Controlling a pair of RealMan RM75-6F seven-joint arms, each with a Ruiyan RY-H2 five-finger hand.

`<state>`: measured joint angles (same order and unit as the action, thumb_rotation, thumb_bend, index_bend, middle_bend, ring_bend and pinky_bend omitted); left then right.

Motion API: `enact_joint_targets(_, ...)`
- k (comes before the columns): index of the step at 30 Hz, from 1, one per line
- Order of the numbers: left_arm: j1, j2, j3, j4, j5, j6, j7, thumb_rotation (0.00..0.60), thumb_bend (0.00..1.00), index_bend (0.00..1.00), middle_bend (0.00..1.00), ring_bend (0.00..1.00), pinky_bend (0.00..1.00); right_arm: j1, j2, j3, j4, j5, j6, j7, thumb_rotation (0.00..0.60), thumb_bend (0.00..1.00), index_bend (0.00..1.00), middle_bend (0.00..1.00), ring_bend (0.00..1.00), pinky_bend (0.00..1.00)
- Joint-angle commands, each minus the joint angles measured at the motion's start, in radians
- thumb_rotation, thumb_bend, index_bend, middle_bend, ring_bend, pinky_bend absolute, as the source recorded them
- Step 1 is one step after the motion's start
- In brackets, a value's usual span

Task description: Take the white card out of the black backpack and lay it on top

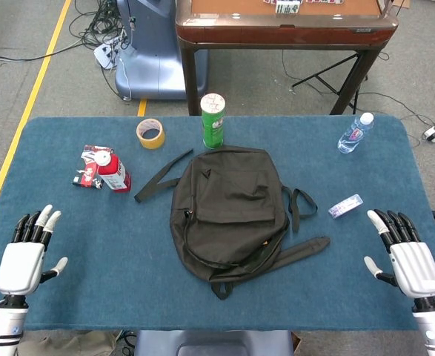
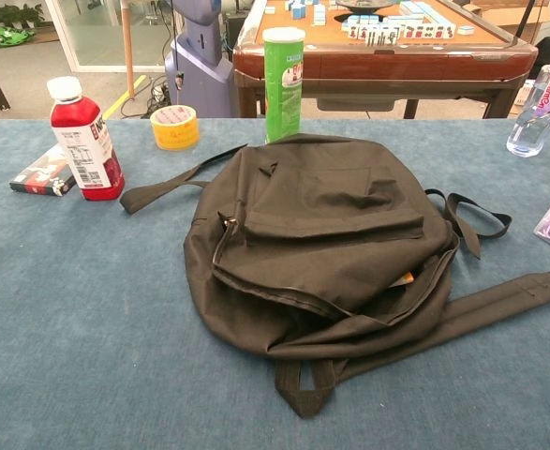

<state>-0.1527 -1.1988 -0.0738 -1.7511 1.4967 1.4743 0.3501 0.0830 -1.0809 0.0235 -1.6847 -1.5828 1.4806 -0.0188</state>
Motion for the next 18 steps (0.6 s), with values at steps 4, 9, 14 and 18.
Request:
enact_joint_targets(4,-0.072,0.011,0.014,0.050,0.095,-0.077,-0.153,0.600,0.24,0.02,0.00,0.01,0.00,0.008,0.007,0.009,-0.004,0.005,-0.005,-0.004,0.600,0.26,0.00,0.09,0.00,0.00)
enact_joint_targets(9,-0.175,0.017,0.022,0.065,0.170,-0.193,-0.296,0.600,0.24,0.05,0.00,0.03,0.00,0.016,0.013,0.013,-0.009,0.006,-0.014,-0.010,0.600,0.26,0.00,0.09,0.00,0.00)
enact_joint_targets(14,-0.271,-0.030,0.016,0.095,0.211,-0.294,-0.309,0.600,0.24,0.06,0.00,0.03,0.00,0.021,0.019,0.012,-0.012,0.006,-0.023,-0.008,0.600,0.26,0.00,0.09,0.00,0.00)
enact_joint_targets(18,-0.340,-0.097,0.009,0.124,0.218,-0.359,-0.325,0.600,0.24,0.07,0.01,0.04,0.00,0.021,0.023,0.012,-0.012,0.007,-0.021,-0.003,0.600,0.26,0.00,0.09,0.00,0.00)
